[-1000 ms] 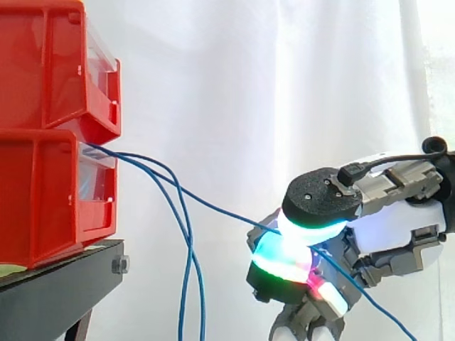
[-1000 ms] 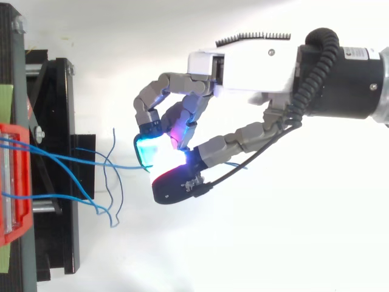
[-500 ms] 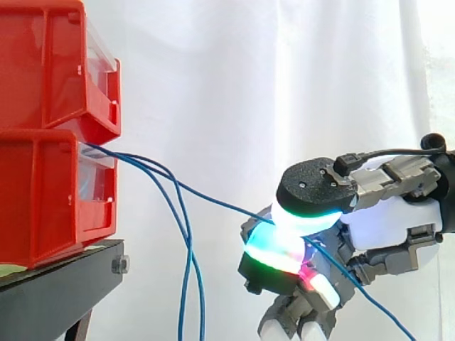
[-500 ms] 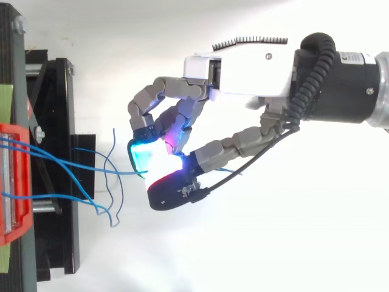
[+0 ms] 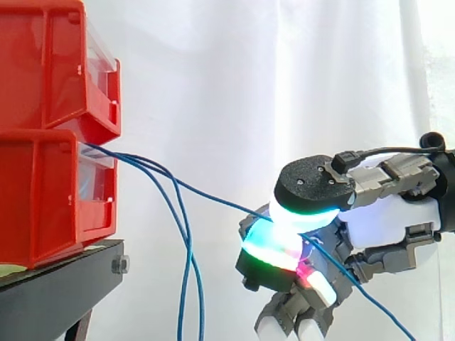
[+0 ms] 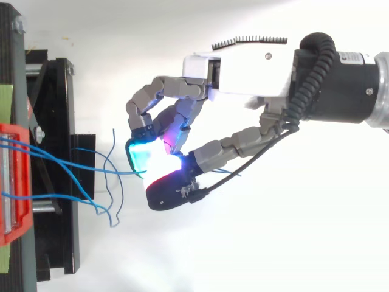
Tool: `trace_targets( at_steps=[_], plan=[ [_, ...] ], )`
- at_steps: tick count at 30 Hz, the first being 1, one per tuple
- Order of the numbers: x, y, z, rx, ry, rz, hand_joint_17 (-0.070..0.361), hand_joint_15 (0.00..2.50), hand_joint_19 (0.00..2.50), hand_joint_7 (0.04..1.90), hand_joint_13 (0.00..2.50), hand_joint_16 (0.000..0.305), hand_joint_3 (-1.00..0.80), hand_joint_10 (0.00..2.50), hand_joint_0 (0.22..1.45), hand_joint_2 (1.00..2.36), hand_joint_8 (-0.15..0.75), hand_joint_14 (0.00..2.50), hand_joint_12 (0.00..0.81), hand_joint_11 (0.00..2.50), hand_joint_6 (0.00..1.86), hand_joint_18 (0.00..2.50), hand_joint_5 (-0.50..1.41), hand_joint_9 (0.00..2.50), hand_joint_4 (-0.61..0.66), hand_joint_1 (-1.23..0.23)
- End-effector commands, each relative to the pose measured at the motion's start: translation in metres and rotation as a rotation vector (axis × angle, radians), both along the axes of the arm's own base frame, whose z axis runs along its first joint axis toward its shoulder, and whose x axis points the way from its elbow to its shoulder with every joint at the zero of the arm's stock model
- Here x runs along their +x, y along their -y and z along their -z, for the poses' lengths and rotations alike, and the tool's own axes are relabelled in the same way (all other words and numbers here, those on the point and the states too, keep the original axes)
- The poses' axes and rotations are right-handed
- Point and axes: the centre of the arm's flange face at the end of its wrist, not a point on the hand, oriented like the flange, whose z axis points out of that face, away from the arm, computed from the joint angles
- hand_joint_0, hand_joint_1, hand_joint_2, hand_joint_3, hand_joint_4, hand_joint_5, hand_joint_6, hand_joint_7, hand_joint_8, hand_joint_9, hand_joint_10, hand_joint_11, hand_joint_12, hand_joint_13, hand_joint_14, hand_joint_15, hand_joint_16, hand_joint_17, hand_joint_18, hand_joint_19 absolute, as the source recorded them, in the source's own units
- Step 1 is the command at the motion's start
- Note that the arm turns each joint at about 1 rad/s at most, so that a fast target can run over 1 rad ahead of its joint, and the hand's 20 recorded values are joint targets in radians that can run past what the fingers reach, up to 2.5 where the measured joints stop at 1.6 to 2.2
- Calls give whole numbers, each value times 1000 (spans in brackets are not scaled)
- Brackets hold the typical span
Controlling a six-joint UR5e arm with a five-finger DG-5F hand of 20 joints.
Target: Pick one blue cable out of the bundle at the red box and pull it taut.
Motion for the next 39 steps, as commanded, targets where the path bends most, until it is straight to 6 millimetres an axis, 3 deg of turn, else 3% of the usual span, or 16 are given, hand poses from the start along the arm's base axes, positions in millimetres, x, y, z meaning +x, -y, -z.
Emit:
trace_targets(
  at_steps=[1,39],
  plan=[
    [0,0,0,0,0,0,156,306,360,1318,673,69,-56,12,517,1372,418,10,451,639,868,722,-67,1015,70,-829],
    [-1,3,1,-1,-3,6,154,322,384,1301,695,68,-61,13,526,1342,415,10,438,674,872,748,-69,1074,78,-826]
  ],
)
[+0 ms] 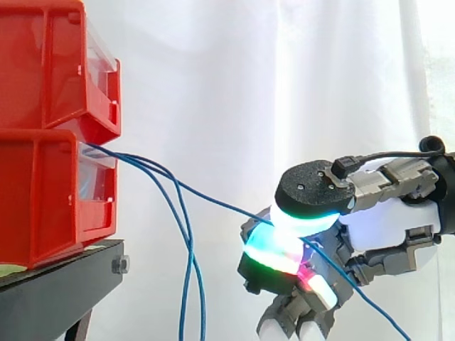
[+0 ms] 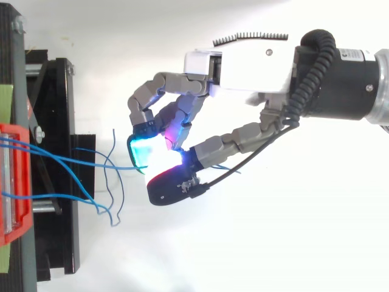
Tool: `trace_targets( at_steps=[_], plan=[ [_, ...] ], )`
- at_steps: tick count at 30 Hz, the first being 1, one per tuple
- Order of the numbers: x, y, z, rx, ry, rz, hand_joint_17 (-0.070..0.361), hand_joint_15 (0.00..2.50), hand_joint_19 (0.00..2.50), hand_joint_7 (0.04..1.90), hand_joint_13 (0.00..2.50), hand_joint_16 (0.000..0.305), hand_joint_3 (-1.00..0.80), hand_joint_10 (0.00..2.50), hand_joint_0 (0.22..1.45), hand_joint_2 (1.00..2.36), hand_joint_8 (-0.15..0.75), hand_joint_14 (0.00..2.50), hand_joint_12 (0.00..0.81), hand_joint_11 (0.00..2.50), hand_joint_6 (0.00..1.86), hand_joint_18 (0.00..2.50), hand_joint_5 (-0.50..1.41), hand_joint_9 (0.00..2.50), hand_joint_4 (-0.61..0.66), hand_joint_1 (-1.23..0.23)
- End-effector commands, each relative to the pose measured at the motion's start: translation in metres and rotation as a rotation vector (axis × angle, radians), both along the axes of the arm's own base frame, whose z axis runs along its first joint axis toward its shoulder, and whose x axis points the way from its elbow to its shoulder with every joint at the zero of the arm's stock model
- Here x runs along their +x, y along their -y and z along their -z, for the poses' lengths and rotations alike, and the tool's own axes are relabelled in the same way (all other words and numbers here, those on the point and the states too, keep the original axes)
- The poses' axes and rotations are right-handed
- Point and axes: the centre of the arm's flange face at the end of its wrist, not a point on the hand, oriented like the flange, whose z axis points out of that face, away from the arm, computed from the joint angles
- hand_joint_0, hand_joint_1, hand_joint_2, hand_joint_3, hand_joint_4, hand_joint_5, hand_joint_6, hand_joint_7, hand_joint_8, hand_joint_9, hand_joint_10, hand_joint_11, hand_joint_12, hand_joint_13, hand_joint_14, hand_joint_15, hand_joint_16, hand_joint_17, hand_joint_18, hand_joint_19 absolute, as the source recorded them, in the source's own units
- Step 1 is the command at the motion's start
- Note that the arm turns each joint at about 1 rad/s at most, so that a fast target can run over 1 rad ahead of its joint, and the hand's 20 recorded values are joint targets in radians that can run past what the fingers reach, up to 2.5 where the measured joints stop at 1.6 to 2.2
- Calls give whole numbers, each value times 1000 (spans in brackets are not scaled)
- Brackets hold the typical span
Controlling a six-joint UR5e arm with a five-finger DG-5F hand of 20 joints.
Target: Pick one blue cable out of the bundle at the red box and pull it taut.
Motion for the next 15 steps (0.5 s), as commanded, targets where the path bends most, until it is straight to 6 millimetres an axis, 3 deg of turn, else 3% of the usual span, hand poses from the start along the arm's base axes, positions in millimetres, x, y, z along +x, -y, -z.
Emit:
trace_targets(
  at_steps=[1,15],
  plan=[
    [0,0,0,-1,1,-1,154,319,375,1298,697,69,-66,13,525,1344,413,10,440,671,872,750,-69,1074,78,-827],
    [0,0,0,0,0,1,153,323,378,1291,695,68,-68,13,536,1295,413,10,440,676,873,743,-73,1069,87,-831]
  ],
)
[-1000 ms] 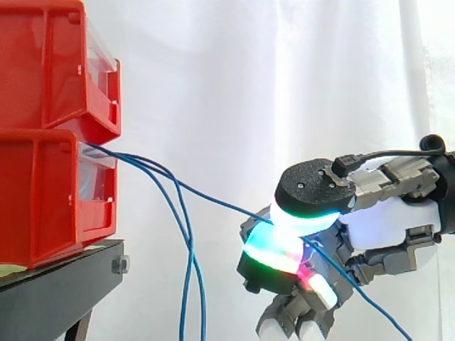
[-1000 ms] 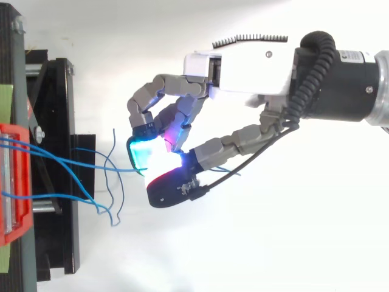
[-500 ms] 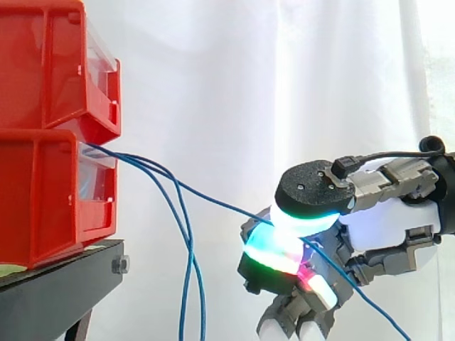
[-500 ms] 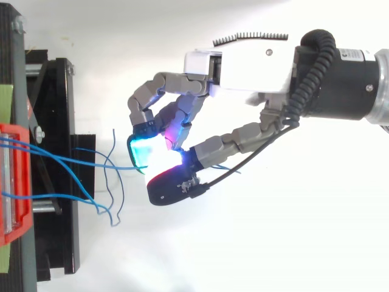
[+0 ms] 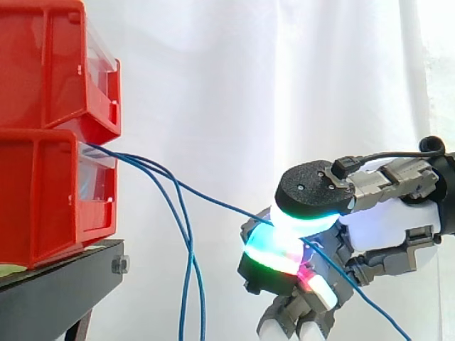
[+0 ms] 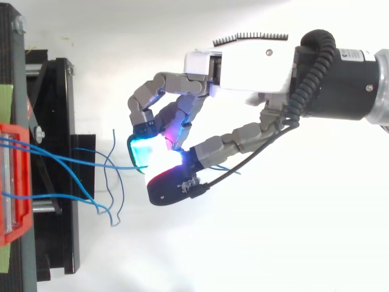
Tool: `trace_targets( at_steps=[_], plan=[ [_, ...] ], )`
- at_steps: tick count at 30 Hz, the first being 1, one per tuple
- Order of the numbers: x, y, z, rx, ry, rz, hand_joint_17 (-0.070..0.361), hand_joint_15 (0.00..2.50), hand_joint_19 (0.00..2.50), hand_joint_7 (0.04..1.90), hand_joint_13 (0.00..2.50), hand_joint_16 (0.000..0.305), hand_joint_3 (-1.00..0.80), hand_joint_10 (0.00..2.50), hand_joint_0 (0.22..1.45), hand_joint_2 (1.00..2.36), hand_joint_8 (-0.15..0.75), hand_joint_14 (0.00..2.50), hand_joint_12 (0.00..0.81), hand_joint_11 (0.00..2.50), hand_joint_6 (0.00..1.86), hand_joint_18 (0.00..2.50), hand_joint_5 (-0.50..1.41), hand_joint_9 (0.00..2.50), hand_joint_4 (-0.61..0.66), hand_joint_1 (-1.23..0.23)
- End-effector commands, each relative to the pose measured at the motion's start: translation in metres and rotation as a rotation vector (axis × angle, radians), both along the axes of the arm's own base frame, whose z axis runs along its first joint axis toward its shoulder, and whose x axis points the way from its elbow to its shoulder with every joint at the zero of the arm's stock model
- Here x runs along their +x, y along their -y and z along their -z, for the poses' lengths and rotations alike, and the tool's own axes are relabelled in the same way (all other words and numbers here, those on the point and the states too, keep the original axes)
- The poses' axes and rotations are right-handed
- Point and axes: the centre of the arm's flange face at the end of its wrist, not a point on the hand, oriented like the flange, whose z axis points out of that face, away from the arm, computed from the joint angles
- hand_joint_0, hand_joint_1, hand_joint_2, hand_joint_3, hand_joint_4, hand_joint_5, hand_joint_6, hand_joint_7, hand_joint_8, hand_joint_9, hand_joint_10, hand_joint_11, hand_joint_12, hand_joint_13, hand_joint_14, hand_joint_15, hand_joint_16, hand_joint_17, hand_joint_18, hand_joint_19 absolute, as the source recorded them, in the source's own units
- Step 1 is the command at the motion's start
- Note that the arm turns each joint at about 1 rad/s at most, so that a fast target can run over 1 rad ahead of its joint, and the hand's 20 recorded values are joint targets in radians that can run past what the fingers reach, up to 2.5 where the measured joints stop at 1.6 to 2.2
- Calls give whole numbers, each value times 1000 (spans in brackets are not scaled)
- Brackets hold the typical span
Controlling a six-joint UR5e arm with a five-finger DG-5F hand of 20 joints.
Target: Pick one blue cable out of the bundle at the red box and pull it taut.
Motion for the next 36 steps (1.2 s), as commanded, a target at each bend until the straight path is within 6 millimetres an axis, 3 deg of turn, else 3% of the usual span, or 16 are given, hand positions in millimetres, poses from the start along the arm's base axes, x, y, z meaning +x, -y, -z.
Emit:
trace_targets(
  at_steps=[1,7,9,11,15,17,19,20,23,28,33,36],
  plan=[
    [0,0,0,0,0,0,153,323,387,1290,695,68,-70,13,536,1296,411,10,440,667,873,741,-73,1066,88,-831],
    [-2,0,4,0,-8,-1,153,326,380,1290,695,68,-69,13,537,1291,411,10,439,675,873,745,-73,1063,93,-832],
    [-6,0,11,-1,-23,-1,153,322,377,1288,696,68,-67,13,537,1287,413,10,441,677,873,745,-73,1063,94,-831],
    [-16,1,31,-5,-68,-1,154,322,385,1292,696,68,-67,10,538,1284,412,10,441,683,872,746,-73,1065,91,-832],
    [-50,3,81,-12,-187,-1,153,330,378,1291,694,68,-62,12,541,1269,414,11,440,678,872,743,-73,1068,91,-833],
    [-90,6,129,-21,-303,-2,153,327,381,1296,694,68,-63,12,541,1271,413,10,439,677,872,744,-74,1066,93,-833],
    [-109,7,148,-24,-351,-2,153,325,379,1292,692,68,-62,13,542,1268,413,12,437,676,873,742,-74,1064,91,-832],
    [-164,11,197,-30,-446,-2,153,323,381,1300,693,68,-62,12,541,1268,411,10,437,681,872,743,-74,1065,93,-832],
    [-162,11,198,-28,-418,-2,150,239,381,1288,604,67,-71,10,538,1284,414,7,368,678,873,737,-73,1068,85,-833],
    [-135,9,185,-20,-286,-2,149,288,380,1292,638,66,-68,13,540,1275,413,9,406,670,873,730,-74,1058,86,-834],
    [-102,7,164,-7,-124,-1,148,269,383,1278,609,66,-67,14,541,1269,412,8,385,670,875,723,-75,1058,84,-833],
    [-92,6,156,-4,-77,-1,147,282,384,1274,610,65,-71,12,543,1265,410,9,389,677,875,720,-75,1056,85,-835]
  ],
)
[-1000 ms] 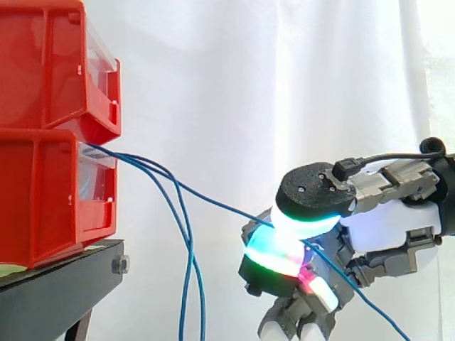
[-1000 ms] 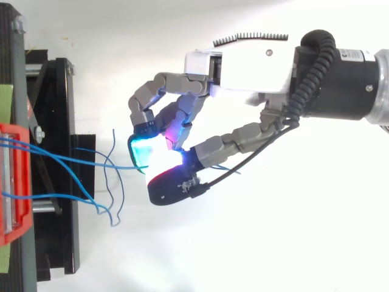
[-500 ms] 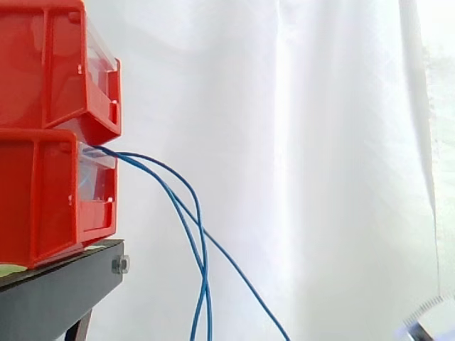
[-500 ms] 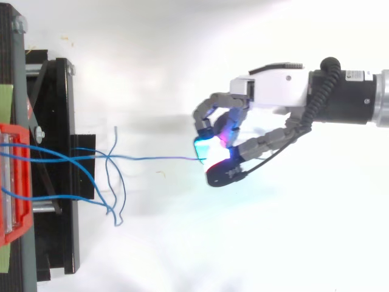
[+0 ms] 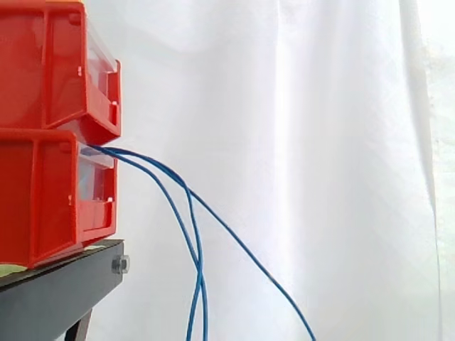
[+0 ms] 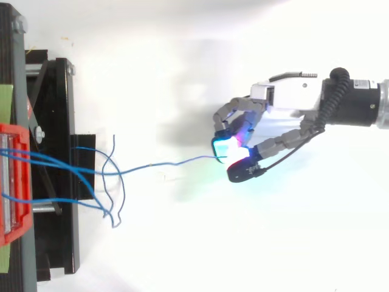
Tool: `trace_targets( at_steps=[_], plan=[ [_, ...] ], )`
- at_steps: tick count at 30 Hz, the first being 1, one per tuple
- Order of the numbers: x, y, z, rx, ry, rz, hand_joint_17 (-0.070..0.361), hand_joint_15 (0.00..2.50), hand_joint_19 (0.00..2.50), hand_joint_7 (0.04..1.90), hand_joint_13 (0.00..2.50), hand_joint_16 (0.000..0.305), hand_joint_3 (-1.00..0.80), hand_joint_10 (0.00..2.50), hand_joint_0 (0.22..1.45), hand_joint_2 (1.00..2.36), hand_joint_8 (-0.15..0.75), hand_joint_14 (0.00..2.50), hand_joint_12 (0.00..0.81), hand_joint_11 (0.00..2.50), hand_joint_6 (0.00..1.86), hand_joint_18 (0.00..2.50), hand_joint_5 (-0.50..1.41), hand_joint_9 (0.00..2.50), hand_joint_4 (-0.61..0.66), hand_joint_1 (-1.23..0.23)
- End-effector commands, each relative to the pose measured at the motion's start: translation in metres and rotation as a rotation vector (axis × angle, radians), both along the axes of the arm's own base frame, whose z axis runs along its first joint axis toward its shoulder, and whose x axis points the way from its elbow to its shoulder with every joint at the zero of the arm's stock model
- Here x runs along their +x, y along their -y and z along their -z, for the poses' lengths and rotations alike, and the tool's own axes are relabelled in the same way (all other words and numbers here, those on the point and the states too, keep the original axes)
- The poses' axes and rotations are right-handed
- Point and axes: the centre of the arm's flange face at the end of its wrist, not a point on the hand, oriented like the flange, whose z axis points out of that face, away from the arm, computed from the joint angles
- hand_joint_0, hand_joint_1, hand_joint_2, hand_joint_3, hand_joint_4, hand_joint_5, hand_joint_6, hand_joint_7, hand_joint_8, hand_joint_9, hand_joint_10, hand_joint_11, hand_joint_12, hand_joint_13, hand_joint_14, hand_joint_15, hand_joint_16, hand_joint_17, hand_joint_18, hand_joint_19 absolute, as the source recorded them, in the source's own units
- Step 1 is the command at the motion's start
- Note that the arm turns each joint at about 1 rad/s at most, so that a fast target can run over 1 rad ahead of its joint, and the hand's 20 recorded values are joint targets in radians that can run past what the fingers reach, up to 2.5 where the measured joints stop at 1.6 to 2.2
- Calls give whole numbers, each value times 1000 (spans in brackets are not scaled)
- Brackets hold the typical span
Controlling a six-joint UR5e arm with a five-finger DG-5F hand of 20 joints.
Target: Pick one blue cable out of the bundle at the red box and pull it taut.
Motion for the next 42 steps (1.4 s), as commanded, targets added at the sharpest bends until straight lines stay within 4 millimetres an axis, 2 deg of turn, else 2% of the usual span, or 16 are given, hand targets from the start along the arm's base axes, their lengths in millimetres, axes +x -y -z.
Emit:
trace_targets(
  at_steps=[1,4,18,42],
  plan=[
    [15,-1,-11,6,76,0,147,283,383,1274,612,65,-66,13,543,1263,408,9,389,671,875,719,-76,1055,88,-834],
    [25,-3,-19,10,131,-1,146,277,384,1277,607,65,-65,10,545,1255,409,8,371,683,875,718,-75,1055,83,-836],
    [25,-1,-19,9,137,2,146,292,373,1282,629,65,-51,12,556,1214,406,11,397,700,875,706,-76,1066,83,-839],
    [25,-1,-20,10,139,2,145,296,365,1259,609,64,-48,13,569,1169,404,9,390,707,878,666,-79,1063,84,-844]
  ],
)
